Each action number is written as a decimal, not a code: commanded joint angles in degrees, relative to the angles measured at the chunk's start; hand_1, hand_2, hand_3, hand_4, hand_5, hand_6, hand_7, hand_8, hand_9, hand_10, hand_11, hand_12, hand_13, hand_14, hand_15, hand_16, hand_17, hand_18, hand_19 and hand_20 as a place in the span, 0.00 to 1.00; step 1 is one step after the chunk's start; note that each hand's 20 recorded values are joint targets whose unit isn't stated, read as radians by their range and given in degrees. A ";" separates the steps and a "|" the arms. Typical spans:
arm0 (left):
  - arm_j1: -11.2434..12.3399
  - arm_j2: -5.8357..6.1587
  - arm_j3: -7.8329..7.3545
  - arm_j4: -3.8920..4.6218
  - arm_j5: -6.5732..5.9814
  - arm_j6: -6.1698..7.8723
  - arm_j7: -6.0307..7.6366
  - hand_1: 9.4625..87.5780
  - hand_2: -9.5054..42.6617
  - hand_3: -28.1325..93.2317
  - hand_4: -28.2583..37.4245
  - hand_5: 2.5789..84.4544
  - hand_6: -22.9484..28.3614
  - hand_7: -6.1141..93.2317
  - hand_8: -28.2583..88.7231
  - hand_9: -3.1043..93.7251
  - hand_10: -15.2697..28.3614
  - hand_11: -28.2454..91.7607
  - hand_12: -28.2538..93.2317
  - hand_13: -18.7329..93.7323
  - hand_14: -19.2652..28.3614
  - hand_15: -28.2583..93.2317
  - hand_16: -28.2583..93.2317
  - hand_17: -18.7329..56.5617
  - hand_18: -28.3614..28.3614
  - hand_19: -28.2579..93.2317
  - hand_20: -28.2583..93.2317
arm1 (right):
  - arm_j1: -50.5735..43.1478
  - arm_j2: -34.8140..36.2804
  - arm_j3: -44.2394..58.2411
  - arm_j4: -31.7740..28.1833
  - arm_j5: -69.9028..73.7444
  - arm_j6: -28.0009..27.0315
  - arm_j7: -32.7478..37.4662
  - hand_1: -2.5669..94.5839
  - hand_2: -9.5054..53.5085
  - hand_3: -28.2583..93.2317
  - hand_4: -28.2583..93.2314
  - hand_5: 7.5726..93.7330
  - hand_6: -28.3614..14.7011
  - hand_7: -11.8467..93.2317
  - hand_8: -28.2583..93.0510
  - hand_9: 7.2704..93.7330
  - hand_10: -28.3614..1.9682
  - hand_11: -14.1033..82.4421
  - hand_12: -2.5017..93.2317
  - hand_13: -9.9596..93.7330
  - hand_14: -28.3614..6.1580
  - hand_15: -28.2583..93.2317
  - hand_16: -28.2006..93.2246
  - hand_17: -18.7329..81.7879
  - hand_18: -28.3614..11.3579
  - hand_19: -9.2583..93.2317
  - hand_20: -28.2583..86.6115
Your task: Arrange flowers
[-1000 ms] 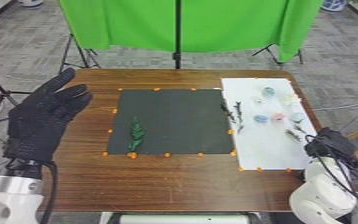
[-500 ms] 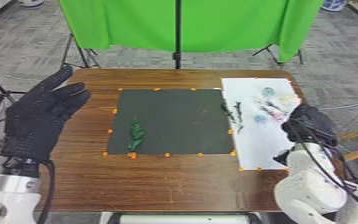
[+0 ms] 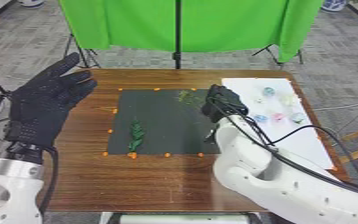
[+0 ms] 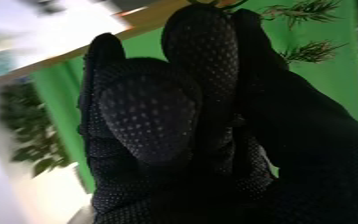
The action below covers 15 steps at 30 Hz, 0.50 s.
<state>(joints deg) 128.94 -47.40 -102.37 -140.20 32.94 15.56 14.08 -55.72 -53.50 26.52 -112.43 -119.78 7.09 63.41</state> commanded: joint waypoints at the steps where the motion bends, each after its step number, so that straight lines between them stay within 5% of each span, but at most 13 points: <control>1: -2.44 1.18 1.25 1.36 0.19 -1.25 -0.77 0.19 0.30 0.89 0.12 0.42 0.64 0.22 0.15 0.39 0.85 0.48 0.33 0.37 1.00 0.65 0.16 0.11 0.93 0.68 0.37 | 6.73 -7.96 -5.74 2.52 3.02 -0.92 -0.42 0.59 0.00 0.81 0.02 0.95 0.60 0.33 0.35 1.00 0.60 0.52 0.25 0.98 0.65 0.72 0.39 0.65 0.23 1.00 0.17; 6: -4.13 1.96 2.44 2.18 -0.20 -2.34 0.11 0.19 0.30 0.89 0.12 0.42 0.64 0.22 0.15 0.39 0.85 0.48 0.33 0.37 1.00 0.65 0.16 0.11 0.93 0.68 0.37 | 9.05 -10.60 -10.11 6.72 5.90 -1.92 0.10 0.59 0.00 0.82 0.03 0.95 0.60 0.33 0.35 1.00 0.60 0.53 0.25 0.98 0.65 0.72 0.40 0.65 0.22 1.00 0.18; 10: -8.52 2.99 5.02 3.67 -0.41 -3.79 -0.26 0.19 0.30 0.89 0.12 0.42 0.64 0.22 0.15 0.39 0.85 0.48 0.33 0.37 1.00 0.65 0.16 0.11 0.93 0.68 0.37 | 9.19 -11.53 -10.96 8.82 9.08 -2.99 1.15 0.58 0.00 0.82 0.05 0.95 0.60 0.34 0.35 1.00 0.60 0.54 0.24 0.98 0.65 0.73 0.40 0.65 0.22 1.00 0.19; 15: -10.05 3.07 6.04 4.31 -0.44 -4.74 -0.62 0.19 0.31 0.89 0.12 0.42 0.64 0.22 0.15 0.39 0.85 0.48 0.33 0.37 1.00 0.65 0.16 0.11 0.93 0.68 0.37 | 8.38 -12.89 -11.82 10.26 9.53 -3.72 2.60 0.57 0.00 0.82 0.05 0.95 0.60 0.34 0.35 1.00 0.60 0.55 0.24 0.98 0.65 0.73 0.40 0.64 0.21 1.00 0.19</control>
<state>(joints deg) 121.08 -44.67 -96.79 -136.70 32.79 12.87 14.05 -45.80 -64.84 15.45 -103.18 -109.59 4.69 64.09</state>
